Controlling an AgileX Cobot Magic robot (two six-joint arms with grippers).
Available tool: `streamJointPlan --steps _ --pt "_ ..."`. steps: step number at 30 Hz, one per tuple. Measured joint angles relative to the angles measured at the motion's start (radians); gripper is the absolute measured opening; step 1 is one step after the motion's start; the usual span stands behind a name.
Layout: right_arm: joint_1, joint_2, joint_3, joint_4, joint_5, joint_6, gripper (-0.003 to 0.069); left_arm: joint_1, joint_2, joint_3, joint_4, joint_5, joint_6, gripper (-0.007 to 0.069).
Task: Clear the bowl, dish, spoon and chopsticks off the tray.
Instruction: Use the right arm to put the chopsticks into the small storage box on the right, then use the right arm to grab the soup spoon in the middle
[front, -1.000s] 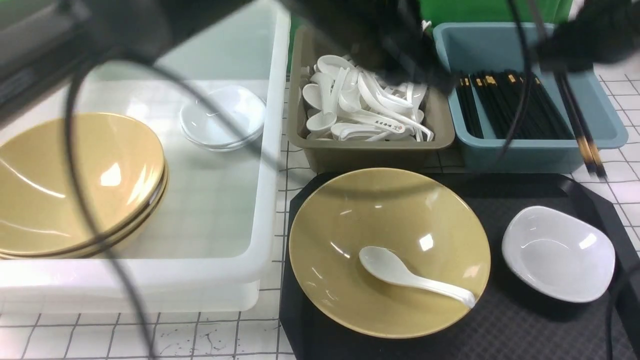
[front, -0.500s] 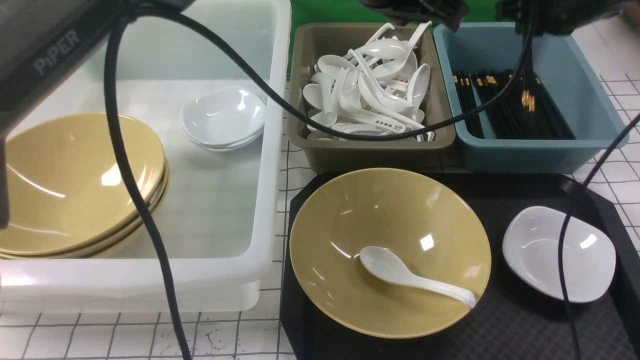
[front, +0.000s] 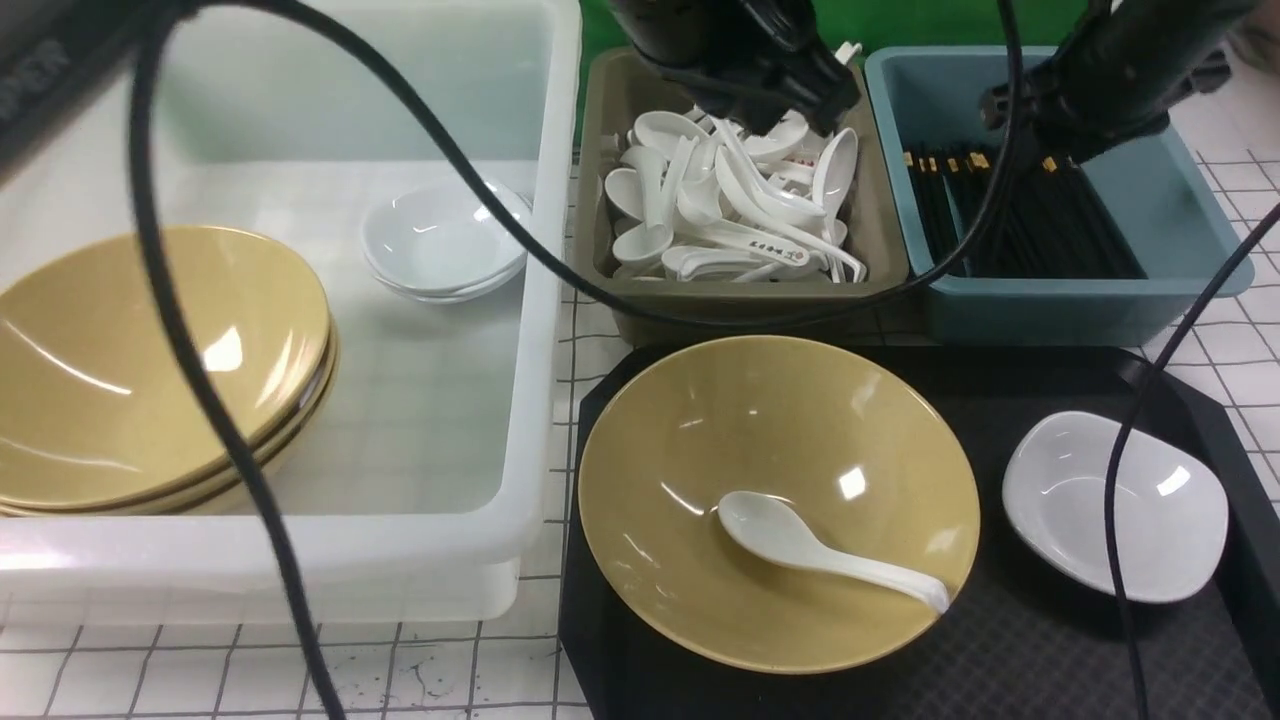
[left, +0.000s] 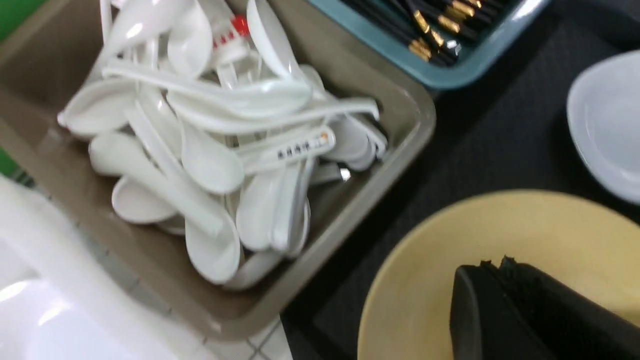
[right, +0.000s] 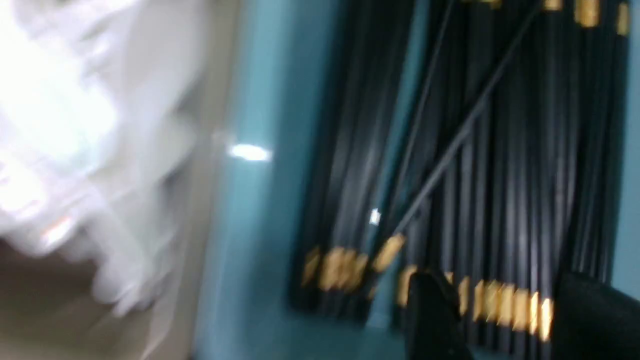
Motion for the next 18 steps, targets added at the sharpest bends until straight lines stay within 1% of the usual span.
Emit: streamJointPlan --steps 2,4,7,9,13,15,16,17,18 --pt "0.053 -0.065 0.0 0.035 0.061 -0.064 0.0372 0.0 -0.052 0.028 0.0 0.021 0.005 -0.0013" --pt "0.096 -0.106 0.005 0.061 0.092 -0.097 0.0372 0.0 -0.099 0.071 -0.001 0.026 0.007 -0.0013" --pt "0.18 -0.172 0.037 0.091 0.132 -0.147 0.0372 0.0 -0.205 0.188 -0.001 0.026 0.011 -0.0013" --pt "0.246 -0.215 0.08 0.1 0.145 -0.174 0.0372 0.0 -0.308 0.309 -0.002 0.022 0.011 -0.0013" --pt "0.316 -0.279 0.174 0.106 0.149 -0.186 0.0372 0.0 -0.447 0.485 -0.004 0.0 0.011 -0.0013" --pt "0.381 -0.336 0.287 0.106 0.151 -0.186 0.0372 0.0 -0.593 0.688 -0.01 -0.046 0.011 -0.0013" --pt "0.394 -0.352 0.327 0.106 0.151 -0.185 0.0372 0.0 -0.632 0.748 -0.017 -0.062 0.011 -0.0013" --pt "0.398 -0.352 0.327 0.106 0.151 -0.185 0.0372 0.0 -0.632 0.748 -0.017 -0.066 0.011 -0.0013" --pt "0.414 -0.367 0.375 0.106 0.151 -0.181 0.0372 0.0 -0.681 0.827 -0.028 -0.097 0.011 -0.0013"
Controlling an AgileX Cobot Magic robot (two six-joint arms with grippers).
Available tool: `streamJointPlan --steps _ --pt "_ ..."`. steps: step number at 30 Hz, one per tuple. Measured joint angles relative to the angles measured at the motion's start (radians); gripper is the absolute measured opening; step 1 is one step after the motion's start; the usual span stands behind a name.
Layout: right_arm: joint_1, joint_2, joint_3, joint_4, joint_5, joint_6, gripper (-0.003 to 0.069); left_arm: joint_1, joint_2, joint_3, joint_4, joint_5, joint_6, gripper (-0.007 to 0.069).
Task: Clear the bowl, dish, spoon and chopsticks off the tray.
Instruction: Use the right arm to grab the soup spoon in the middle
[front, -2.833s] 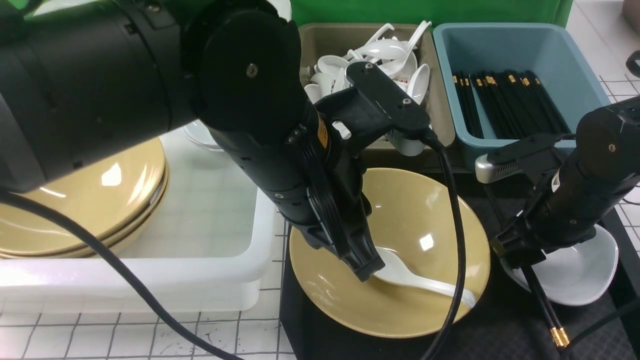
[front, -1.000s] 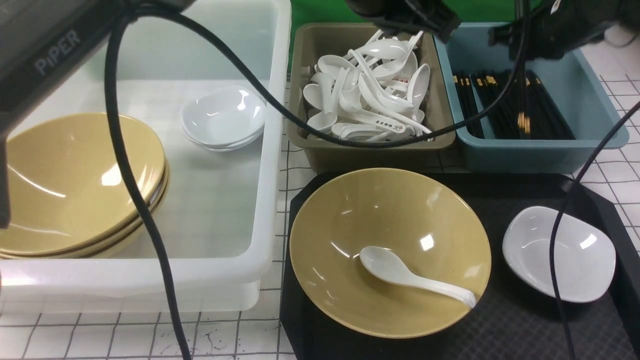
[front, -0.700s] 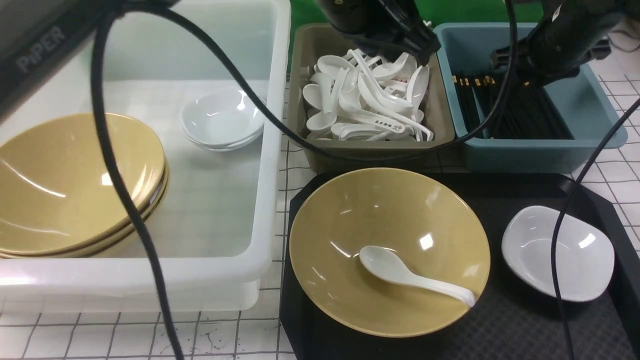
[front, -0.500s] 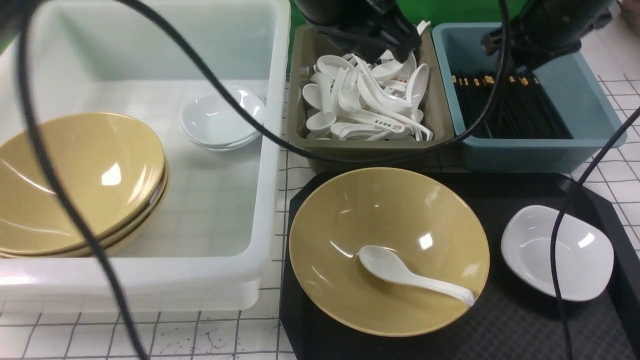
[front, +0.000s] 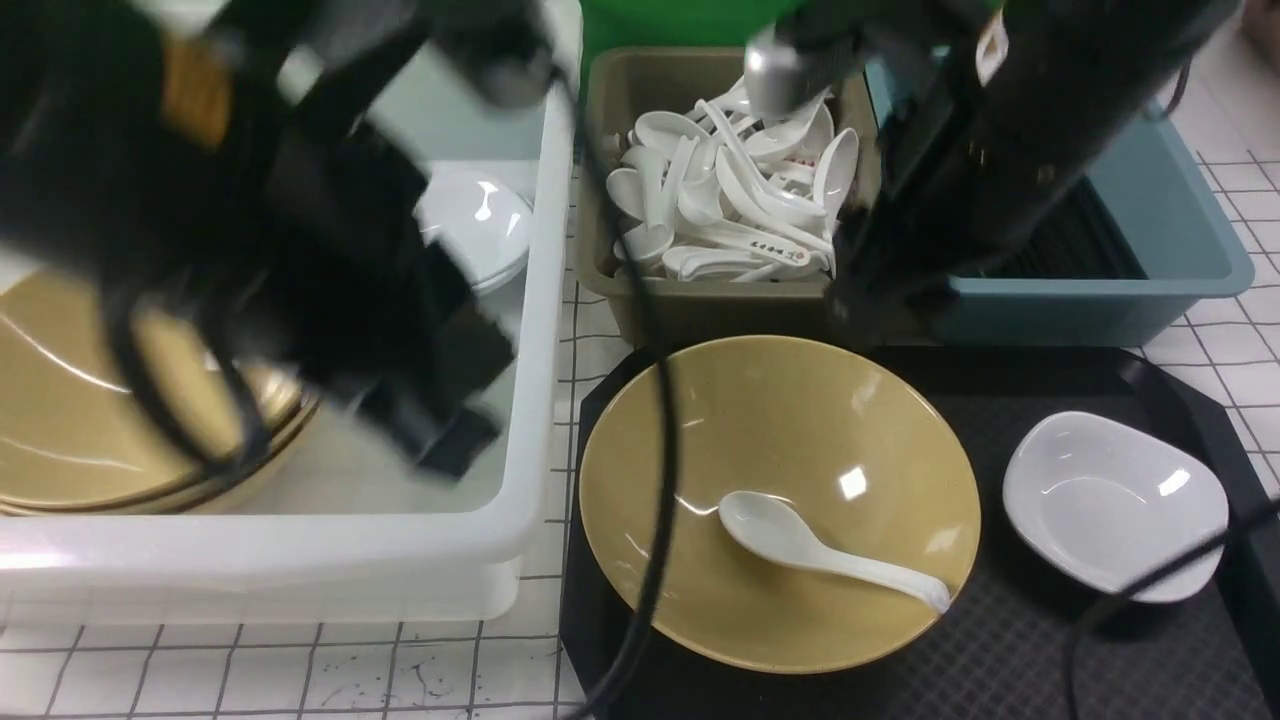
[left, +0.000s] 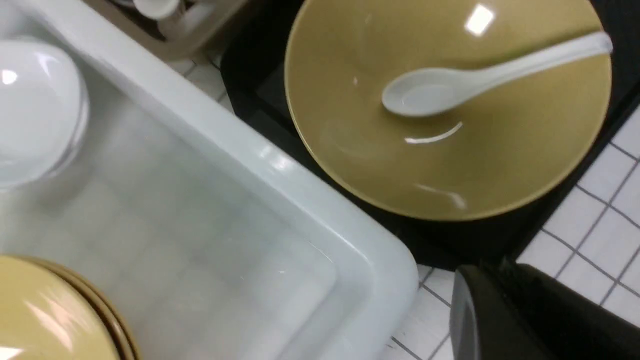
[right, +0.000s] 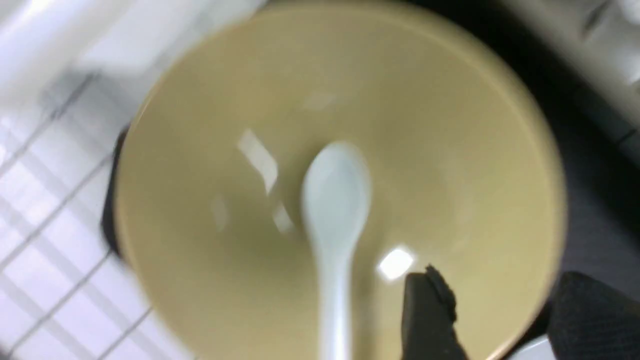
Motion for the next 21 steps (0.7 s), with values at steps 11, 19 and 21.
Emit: streamJointPlan --steps 11,19,21 --pt "0.062 0.063 0.214 -0.003 -0.015 0.012 0.047 0.0 -0.15 0.335 -0.103 -0.237 0.0 -0.0013" --pt "0.062 0.171 0.201 -0.004 -0.04 -0.013 0.0556 0.0 -0.15 0.395 -0.129 -0.341 0.0 -0.0013" --pt "0.062 0.189 0.2 -0.004 -0.041 -0.019 0.0556 0.0 -0.15 0.397 -0.129 -0.351 0.0 -0.0013"
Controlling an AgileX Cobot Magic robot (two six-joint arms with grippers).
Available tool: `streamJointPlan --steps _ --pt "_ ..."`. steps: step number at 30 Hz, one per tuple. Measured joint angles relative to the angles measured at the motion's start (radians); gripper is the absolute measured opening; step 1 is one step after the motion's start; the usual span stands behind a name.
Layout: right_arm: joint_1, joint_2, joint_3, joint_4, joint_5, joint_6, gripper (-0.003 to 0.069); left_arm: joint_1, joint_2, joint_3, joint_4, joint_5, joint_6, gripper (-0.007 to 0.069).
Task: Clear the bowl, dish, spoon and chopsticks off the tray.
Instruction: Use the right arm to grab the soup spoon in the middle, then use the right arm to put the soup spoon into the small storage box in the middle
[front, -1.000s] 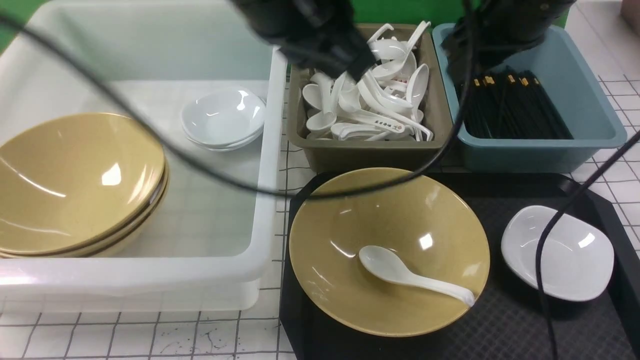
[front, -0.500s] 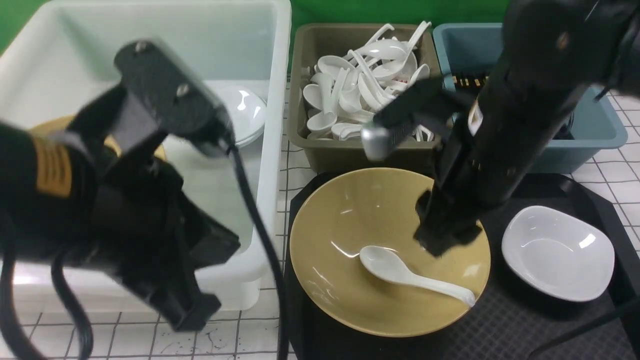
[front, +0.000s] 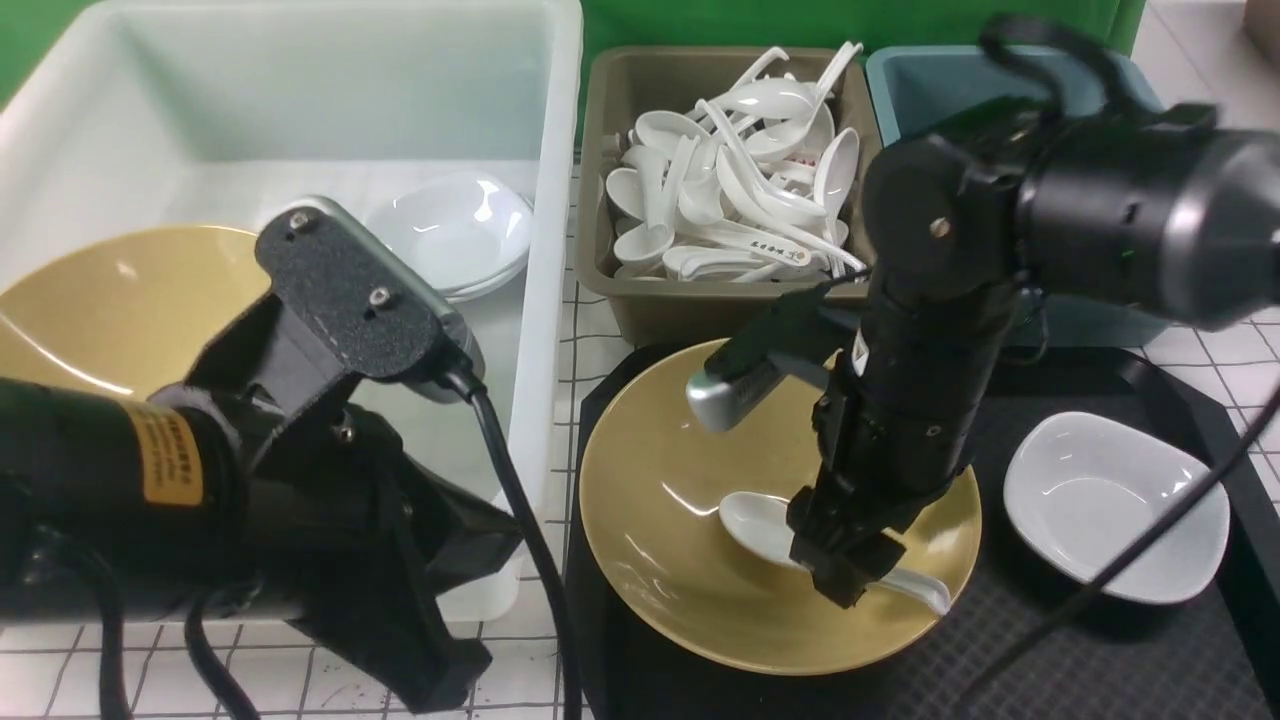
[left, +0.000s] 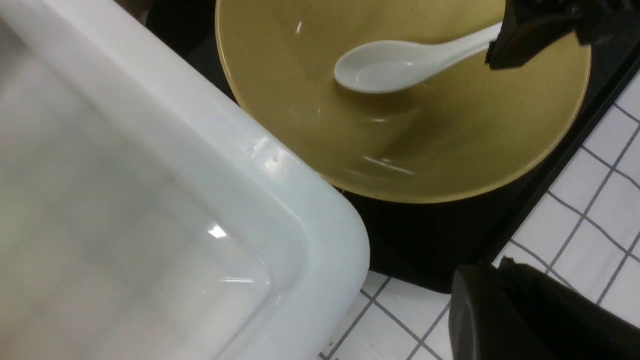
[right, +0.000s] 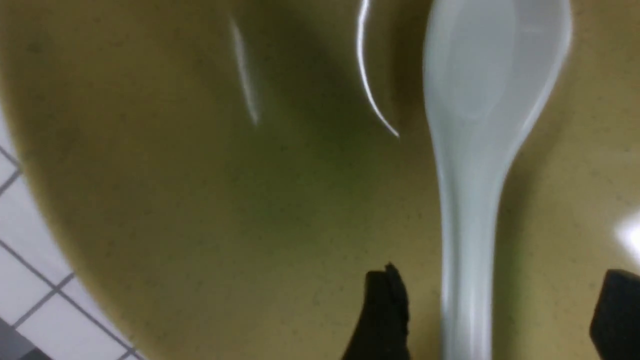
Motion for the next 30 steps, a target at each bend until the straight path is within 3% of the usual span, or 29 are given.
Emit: streamJointPlan --steps 5,9,14,19,24,30 --pt "0.0 0.065 -0.001 0.0 0.001 -0.021 0.0501 0.0 0.001 0.001 -0.014 -0.041 0.0 -0.0013" --pt "0.001 0.082 -0.037 0.0 0.009 -0.035 0.0189 0.0 0.022 0.001 -0.041 -0.078 0.0 -0.0013" --pt "-0.006 0.083 -0.153 -0.004 0.015 -0.036 0.0175 0.021 0.083 -0.008 -0.053 -0.133 -0.041 -0.0013" --pt "-0.068 0.087 -0.403 -0.011 0.002 -0.036 0.0175 0.228 0.212 -0.154 -0.07 -0.101 -0.042 -0.0013" --pt "-0.142 0.091 -0.519 -0.015 -0.235 -0.013 0.0175 0.34 0.279 -0.318 -0.189 -0.087 0.06 -0.0013" --pt "-0.198 0.154 -0.536 -0.016 -0.543 0.059 0.0178 0.348 0.309 -0.367 -0.326 -0.104 0.172 -0.0013"
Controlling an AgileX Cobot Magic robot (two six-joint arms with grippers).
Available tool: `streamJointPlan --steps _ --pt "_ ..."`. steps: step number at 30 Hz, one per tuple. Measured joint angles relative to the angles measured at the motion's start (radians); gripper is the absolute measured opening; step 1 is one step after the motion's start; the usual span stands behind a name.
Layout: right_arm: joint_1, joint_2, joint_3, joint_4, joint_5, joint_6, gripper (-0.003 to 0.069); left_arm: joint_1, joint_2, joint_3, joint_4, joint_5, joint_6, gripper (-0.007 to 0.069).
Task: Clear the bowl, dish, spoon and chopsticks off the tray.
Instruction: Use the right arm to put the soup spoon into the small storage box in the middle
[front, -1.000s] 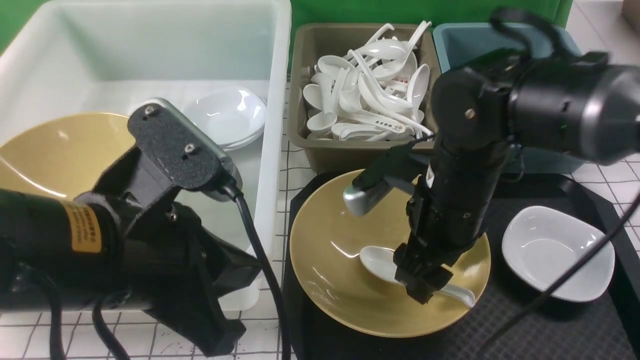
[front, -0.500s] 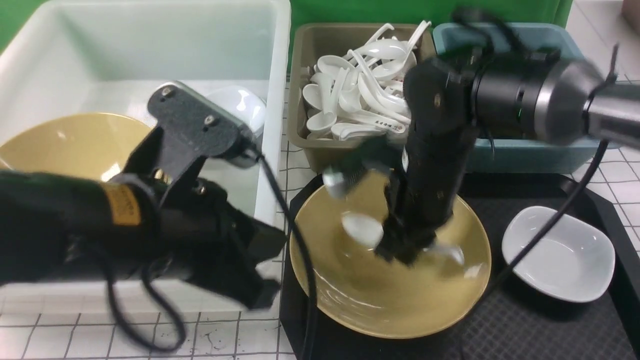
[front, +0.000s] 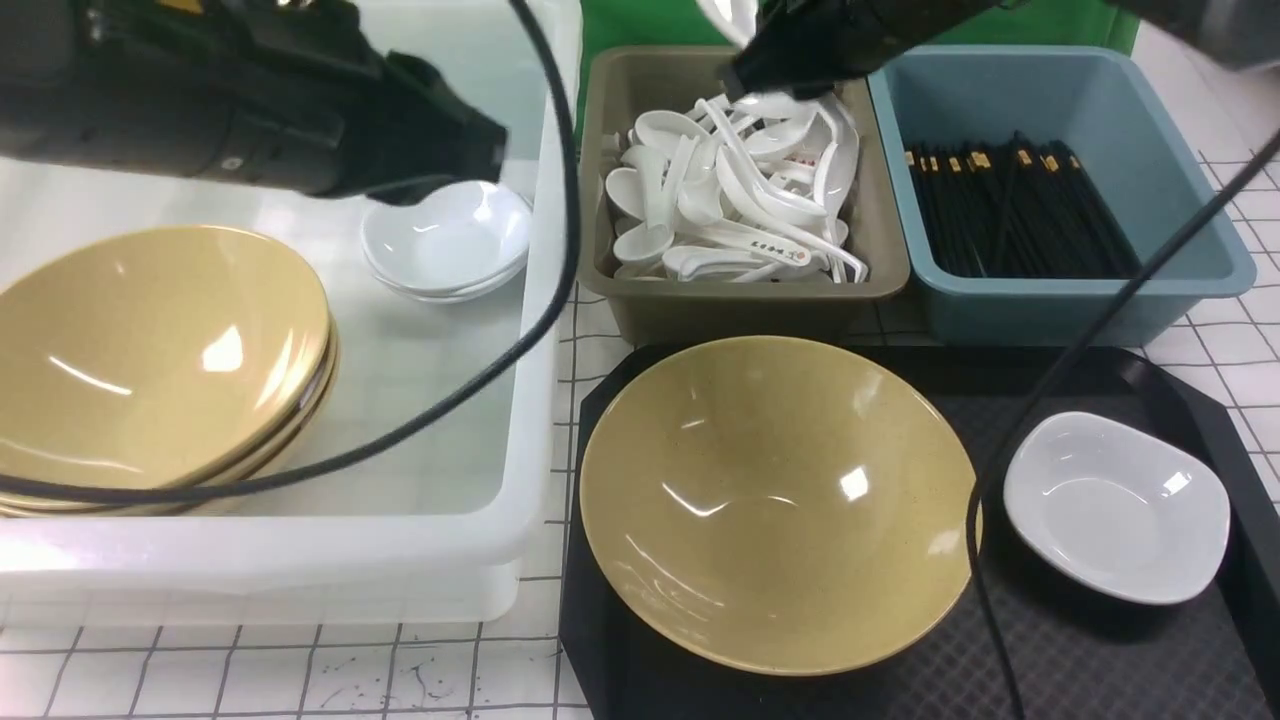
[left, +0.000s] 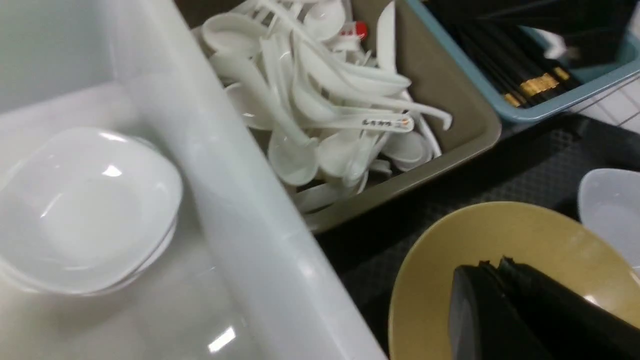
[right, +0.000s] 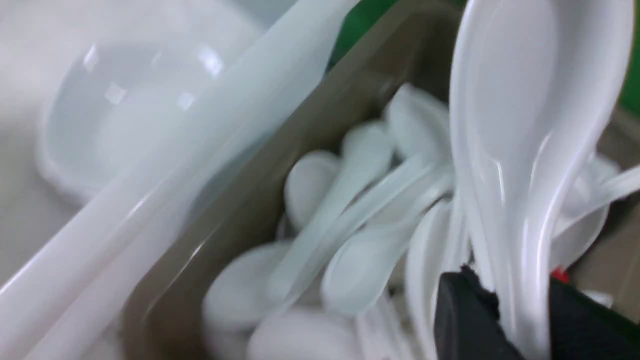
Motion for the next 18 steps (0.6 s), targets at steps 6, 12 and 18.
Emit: streamJointPlan --steps 6,12,18 --pt "-0.028 0.134 0.001 0.002 -0.177 0.07 0.0388 0.0 0.064 0.0 -0.048 0.067 0.084 -0.0013" --pt "-0.034 0.136 -0.028 0.005 -0.013 0.08 0.0576 -0.002 0.13 -0.046 -0.031 0.177 0.104 -0.0013" --pt "-0.035 0.012 -0.138 0.006 0.358 -0.091 0.0472 -0.091 0.266 -0.292 0.068 0.356 0.072 -0.0013"
